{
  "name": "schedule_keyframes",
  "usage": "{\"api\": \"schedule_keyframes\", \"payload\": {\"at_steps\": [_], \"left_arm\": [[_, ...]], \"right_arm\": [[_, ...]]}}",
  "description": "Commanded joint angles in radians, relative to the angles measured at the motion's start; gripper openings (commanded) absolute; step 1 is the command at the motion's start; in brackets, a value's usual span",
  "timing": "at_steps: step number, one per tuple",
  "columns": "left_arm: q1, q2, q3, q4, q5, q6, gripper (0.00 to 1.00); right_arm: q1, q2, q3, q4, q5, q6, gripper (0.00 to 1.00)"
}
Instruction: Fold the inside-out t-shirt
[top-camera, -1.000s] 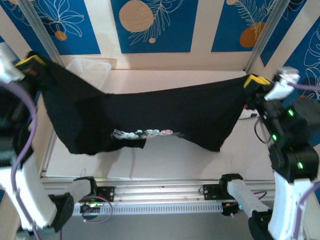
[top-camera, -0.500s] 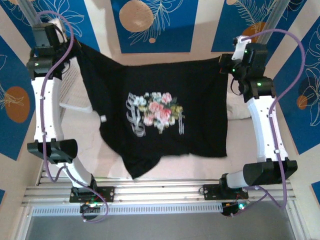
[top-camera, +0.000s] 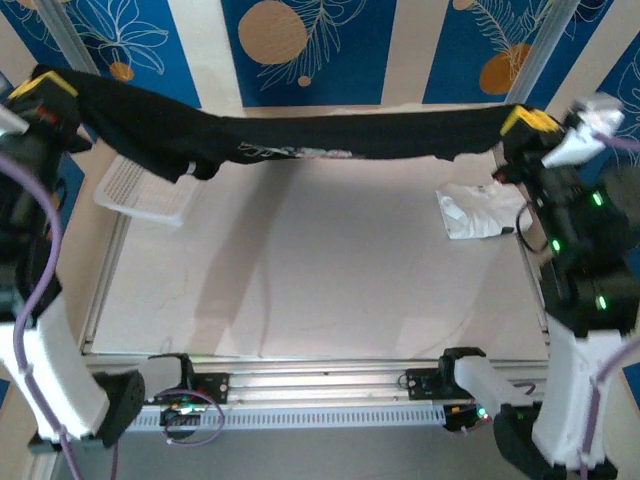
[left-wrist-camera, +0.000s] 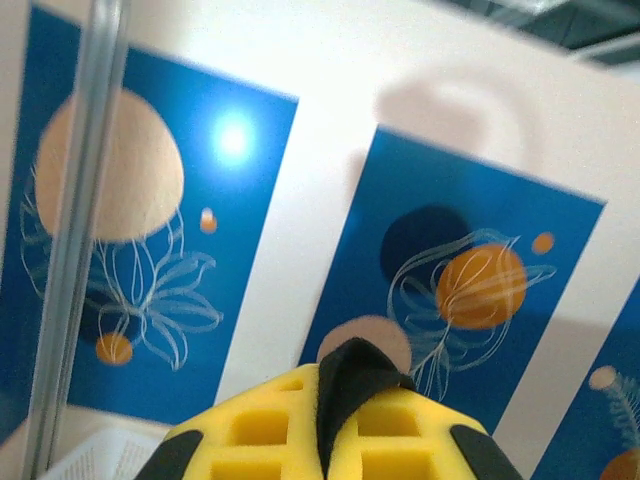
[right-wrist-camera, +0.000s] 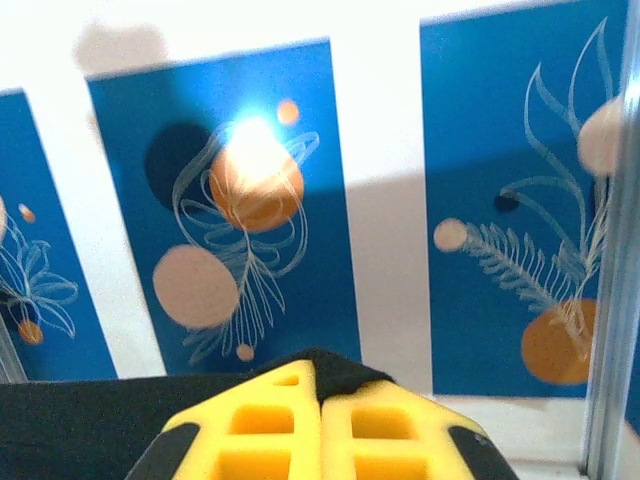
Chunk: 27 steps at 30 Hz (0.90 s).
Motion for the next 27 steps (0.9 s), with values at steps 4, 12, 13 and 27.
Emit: {"api": "schedule_keyframes", "payload": {"at_steps": [4, 12, 13, 27], "left_arm": [[0.001, -0.139, -0.008, 0.104, -0.068, 0.059, 0.00], [0.001, 0.004, -0.012, 0.125, -0.036, 0.075, 0.00], [0.000, 0.034, -0.022, 0.134, -0.027, 0.074, 0.00], [-0.064, 0.728, -0.080, 0.334, 0.027, 0.069, 0.00]], "right_arm": [[-0.005, -0.130, 0.057, -0.054, 0.063, -0.032, 0.00], [-0.005, -0.059, 0.052, -0.034, 0.098, -0.079, 0.00], [-0.007, -0.046, 0.036, -0.022, 0.102, -0.086, 0.00], [0.004, 0.497, -0.229, 0.323, 0.096, -0.061, 0.00]]}}
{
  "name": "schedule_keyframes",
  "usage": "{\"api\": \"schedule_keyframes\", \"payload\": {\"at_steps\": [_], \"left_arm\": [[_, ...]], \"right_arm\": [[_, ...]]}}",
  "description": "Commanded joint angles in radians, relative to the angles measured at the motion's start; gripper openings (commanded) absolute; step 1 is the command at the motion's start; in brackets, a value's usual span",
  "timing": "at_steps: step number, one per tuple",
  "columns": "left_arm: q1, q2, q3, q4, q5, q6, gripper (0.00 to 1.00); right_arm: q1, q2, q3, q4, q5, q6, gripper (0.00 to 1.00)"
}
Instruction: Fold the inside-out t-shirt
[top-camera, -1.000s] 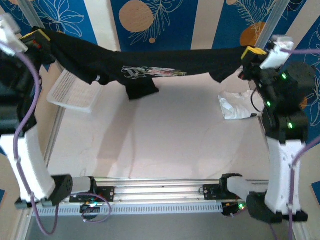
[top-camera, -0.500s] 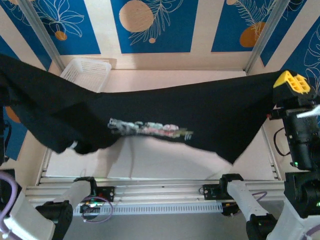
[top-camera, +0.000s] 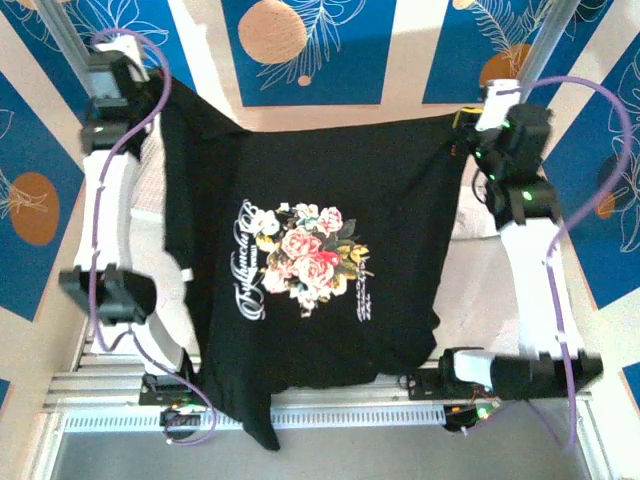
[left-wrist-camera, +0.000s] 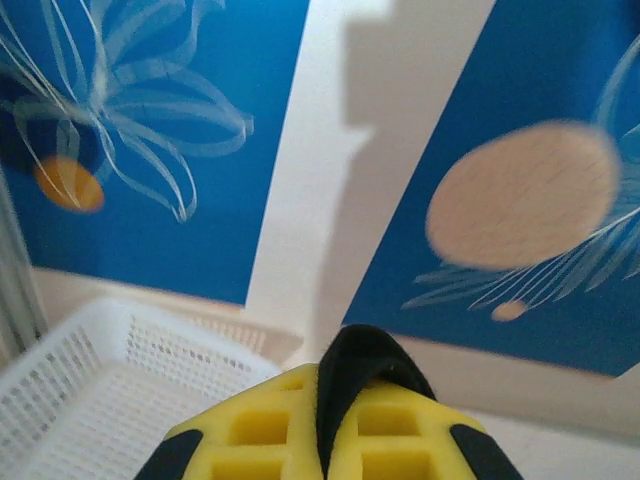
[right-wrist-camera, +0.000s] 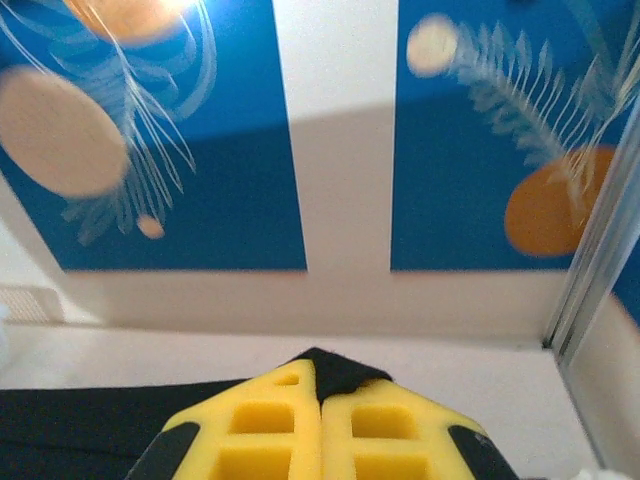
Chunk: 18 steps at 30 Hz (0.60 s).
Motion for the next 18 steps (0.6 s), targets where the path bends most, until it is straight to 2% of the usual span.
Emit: {"api": "schedule_keyframes", "payload": {"at_steps": [1, 3, 4, 6, 7, 10, 12, 14, 16, 18], "left_arm": [[-0.037, 0.187, 0.144, 0.060, 0.016, 0.013, 0.00], [-0.053, 0.385, 0.348, -0.004, 0.015, 0.016, 0.02], [-0.060, 0.498, 0.474, -0.039, 0.014, 0.018, 0.09], [-0.066, 0.691, 0.715, -0.094, 0.008, 0.007, 0.19], [-0.066, 0.750, 0.780, -0.095, 0.002, -0.003, 0.27], [-0.066, 0.735, 0.686, -0.027, -0.003, -0.006, 0.52], [-0.066, 0.653, 0.548, 0.033, 0.006, -0.014, 0.64], [-0.066, 0.577, 0.467, 0.019, 0.015, -0.048, 0.73], [-0.067, 0.507, 0.414, -0.038, 0.041, -0.101, 0.75], [-0.074, 0.407, 0.291, -0.063, 0.079, -0.160, 0.76]], "right_arm": [[0.006, 0.197, 0.018, 0.156, 0.033, 0.015, 0.00], [0.013, 0.407, 0.136, 0.150, 0.032, 0.038, 0.02], [0.017, 0.515, 0.214, 0.132, 0.034, 0.045, 0.05], [0.031, 0.712, 0.406, 0.045, 0.080, 0.050, 0.16], [0.035, 0.805, 0.513, -0.018, 0.094, 0.046, 0.24], [0.047, 0.966, 0.741, -0.193, 0.127, 0.039, 0.38], [0.055, 0.955, 0.731, -0.227, 0.138, 0.035, 0.42], [0.061, 0.874, 0.619, -0.225, 0.144, 0.046, 0.45], [0.062, 0.770, 0.467, -0.230, 0.150, 0.080, 0.50], [0.064, 0.657, 0.286, -0.229, 0.150, 0.122, 0.52]]}}
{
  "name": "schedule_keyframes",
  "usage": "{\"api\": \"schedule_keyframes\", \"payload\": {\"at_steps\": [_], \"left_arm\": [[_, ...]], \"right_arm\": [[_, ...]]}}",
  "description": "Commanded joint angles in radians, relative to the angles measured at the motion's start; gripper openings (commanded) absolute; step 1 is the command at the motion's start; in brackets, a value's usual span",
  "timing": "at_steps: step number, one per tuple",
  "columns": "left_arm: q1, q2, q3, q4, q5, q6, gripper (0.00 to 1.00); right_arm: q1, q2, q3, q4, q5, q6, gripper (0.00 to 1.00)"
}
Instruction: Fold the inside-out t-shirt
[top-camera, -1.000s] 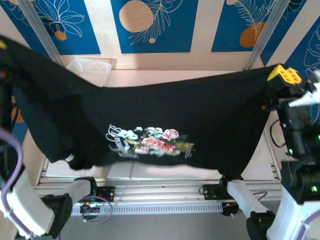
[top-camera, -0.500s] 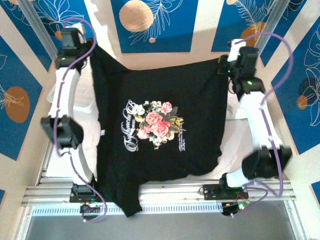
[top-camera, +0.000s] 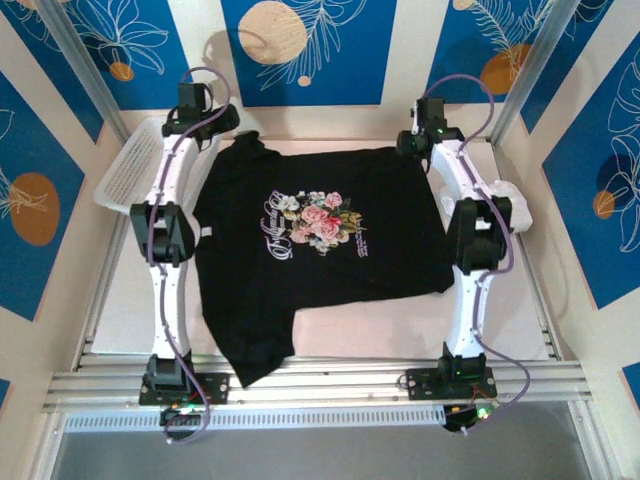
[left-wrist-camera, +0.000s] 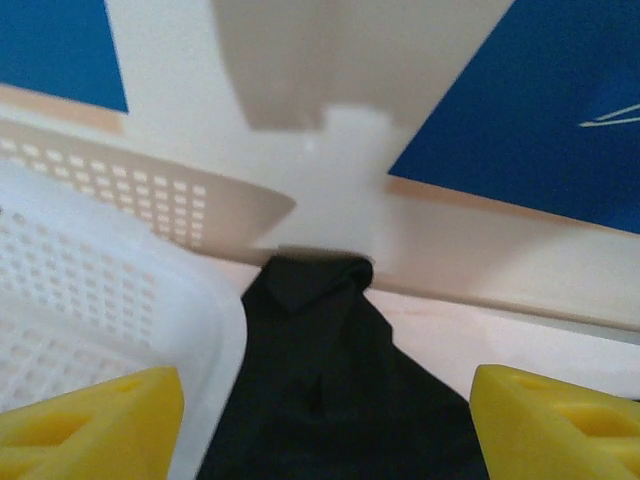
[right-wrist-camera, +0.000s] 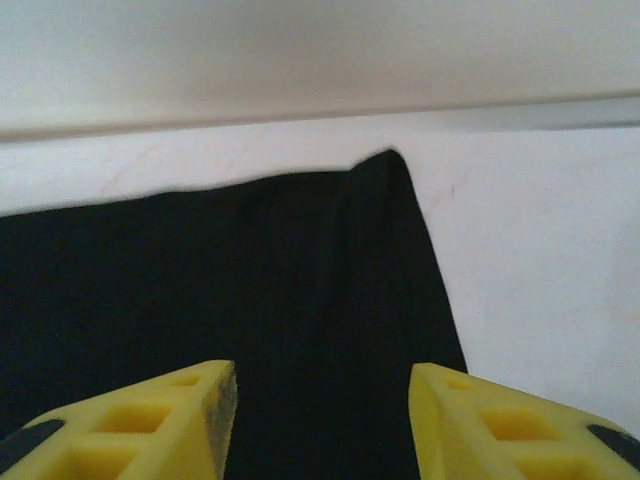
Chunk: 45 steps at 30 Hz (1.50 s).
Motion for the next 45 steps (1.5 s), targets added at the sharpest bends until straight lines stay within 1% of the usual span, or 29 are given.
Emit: {"api": "schedule_keyframes", "payload": {"at_steps": [1, 5, 7, 10, 13, 16, 18, 20, 23, 26, 31, 34, 36, 37, 38, 39, 41, 45], "left_arm": [[-0.010, -0.273, -0.169, 0.002, 0.068, -0.126, 0.76], [-0.049, -0.594, -0.716, 0.202, 0.150, -0.227, 0.77], [-0.072, -0.732, -0.937, 0.268, 0.173, -0.257, 0.77], [-0.136, -0.936, -1.248, 0.315, 0.144, -0.265, 0.78], [-0.202, -1.108, -1.473, 0.306, 0.112, -0.246, 0.80], [-0.246, -1.263, -1.639, 0.253, 0.088, -0.226, 0.81], [-0.269, -1.349, -1.729, 0.230, 0.090, -0.230, 0.82], [-0.301, -1.409, -1.789, 0.194, 0.097, -0.234, 0.82], [-0.349, -1.433, -1.839, 0.160, 0.115, -0.232, 0.82], [-0.377, -1.426, -1.868, 0.160, 0.130, -0.229, 0.83], [-0.380, -1.358, -1.848, 0.184, 0.129, -0.192, 0.83], [-0.381, -1.307, -1.828, 0.209, 0.149, -0.184, 0.83], [-0.382, -1.285, -1.828, 0.226, 0.167, -0.187, 0.83], [-0.383, -1.278, -1.828, 0.232, 0.172, -0.190, 0.83], [-0.384, -1.272, -1.828, 0.231, 0.172, -0.190, 0.83], [-0.385, -1.270, -1.828, 0.232, 0.169, -0.188, 0.83], [-0.388, -1.268, -1.828, 0.226, 0.156, -0.185, 0.83], [-0.390, -1.259, -1.828, 0.227, 0.139, -0.183, 0.83]], "right_arm": [[0.006, -0.250, -0.242, -0.040, 0.033, 0.080, 0.53], [-0.027, -0.427, -0.577, -0.059, -0.020, 0.190, 0.56], [-0.059, -0.507, -0.715, -0.072, -0.055, 0.241, 0.57], [-0.117, -0.621, -0.896, -0.063, -0.118, 0.286, 0.58], [-0.187, -0.696, -1.000, -0.082, -0.156, 0.313, 0.59], [-0.248, -0.734, -1.061, -0.094, -0.191, 0.344, 0.59], [-0.278, -0.733, -1.085, -0.100, -0.204, 0.363, 0.59], [-0.305, -0.718, -1.097, -0.124, -0.200, 0.372, 0.59], [-0.329, -0.707, -1.125, -0.139, -0.203, 0.389, 0.59], [-0.349, -0.666, -1.131, -0.157, -0.204, 0.393, 0.58], [-0.337, -0.591, -1.122, -0.148, -0.256, 0.407, 0.56], [-0.319, -0.570, -1.119, -0.128, -0.300, 0.409, 0.50], [-0.308, -0.572, -1.114, -0.119, -0.298, 0.409, 0.41], [-0.301, -0.579, -1.107, -0.119, -0.289, 0.410, 0.33], [-0.290, -0.592, -1.102, -0.119, -0.272, 0.410, 0.27], [-0.277, -0.605, -1.096, -0.126, -0.255, 0.408, 0.24], [-0.237, -0.627, -1.065, -0.154, -0.204, 0.400, 0.21], [-0.130, -0.624, -0.988, -0.226, -0.094, 0.389, 0.21]]}}
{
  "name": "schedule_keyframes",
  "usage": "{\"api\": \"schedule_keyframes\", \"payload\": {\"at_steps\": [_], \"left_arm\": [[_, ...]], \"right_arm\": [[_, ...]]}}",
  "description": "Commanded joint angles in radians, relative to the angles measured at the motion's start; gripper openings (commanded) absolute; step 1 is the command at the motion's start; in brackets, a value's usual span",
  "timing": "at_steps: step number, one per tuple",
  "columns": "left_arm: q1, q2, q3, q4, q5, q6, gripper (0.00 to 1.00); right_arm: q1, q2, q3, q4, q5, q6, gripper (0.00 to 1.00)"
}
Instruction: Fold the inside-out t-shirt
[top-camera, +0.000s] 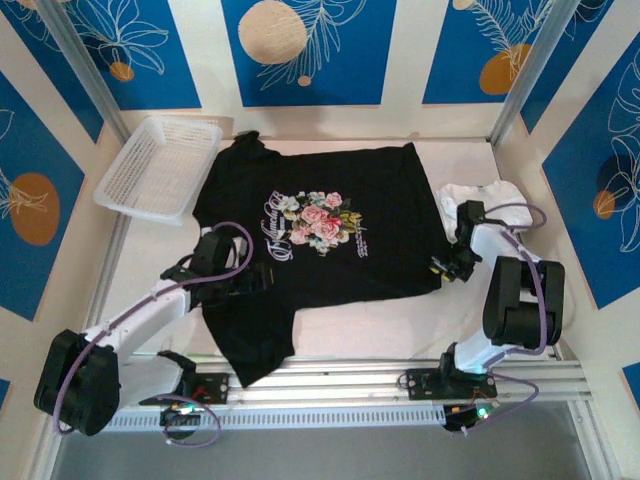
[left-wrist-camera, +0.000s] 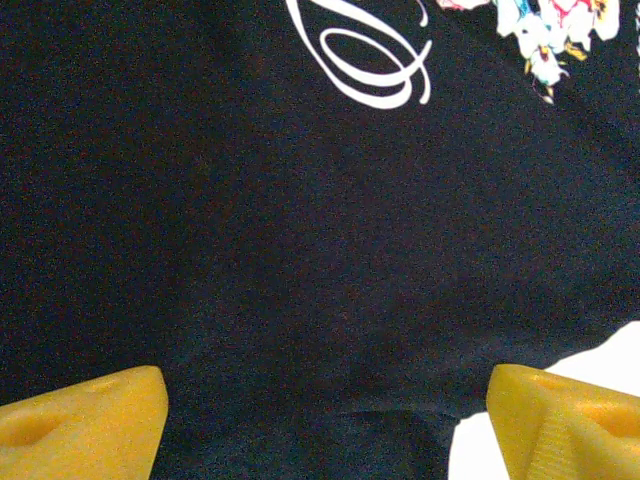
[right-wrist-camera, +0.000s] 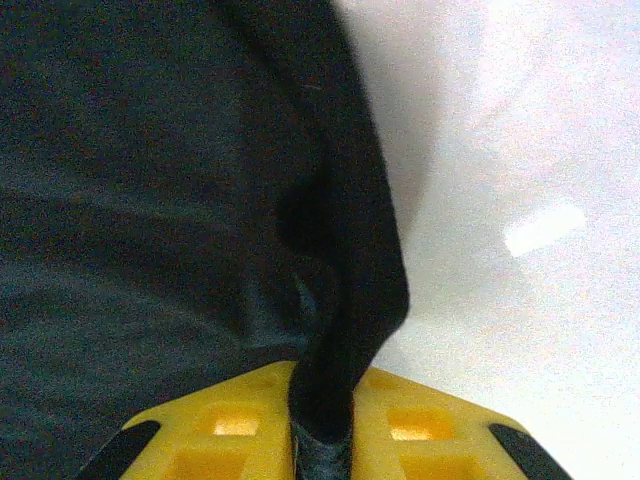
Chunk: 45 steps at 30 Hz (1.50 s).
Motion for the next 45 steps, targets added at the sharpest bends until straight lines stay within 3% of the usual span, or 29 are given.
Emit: {"api": "schedule_keyframes", "payload": {"at_steps": [1, 8, 12, 15, 20, 29, 40, 45], "left_arm": [[-0.015, 0.016, 0.034, 0.018, -0.006, 0.027, 0.83], [-0.036, 0.068, 0.060, 0.020, -0.017, 0.034, 0.83], [-0.054, 0.093, 0.073, 0.023, -0.025, 0.034, 0.83], [-0.070, 0.106, 0.082, 0.019, -0.030, 0.035, 0.84], [-0.087, 0.120, 0.097, 0.020, -0.038, 0.038, 0.84], [-0.093, 0.128, 0.098, 0.025, -0.045, 0.049, 0.84], [-0.093, 0.154, 0.101, 0.031, -0.034, 0.072, 0.85], [-0.093, 0.151, 0.098, 0.034, -0.041, 0.069, 0.85]], "right_arm": [[0.091, -0.017, 0.085, -0.079, 0.118, -0.012, 0.23], [0.273, 0.086, 0.210, -0.175, 0.304, -0.035, 0.39], [0.293, 0.093, 0.218, -0.193, 0.327, -0.046, 0.43], [0.246, 0.055, 0.171, -0.185, 0.299, -0.039, 0.47], [0.050, -0.048, 0.039, -0.117, 0.136, -0.034, 0.50], [-0.211, -0.125, -0.106, -0.066, -0.028, -0.004, 0.46], [-0.202, -0.113, -0.128, -0.007, -0.120, 0.022, 0.48], [-0.187, -0.072, -0.126, 0.020, -0.125, 0.026, 0.44]]}}
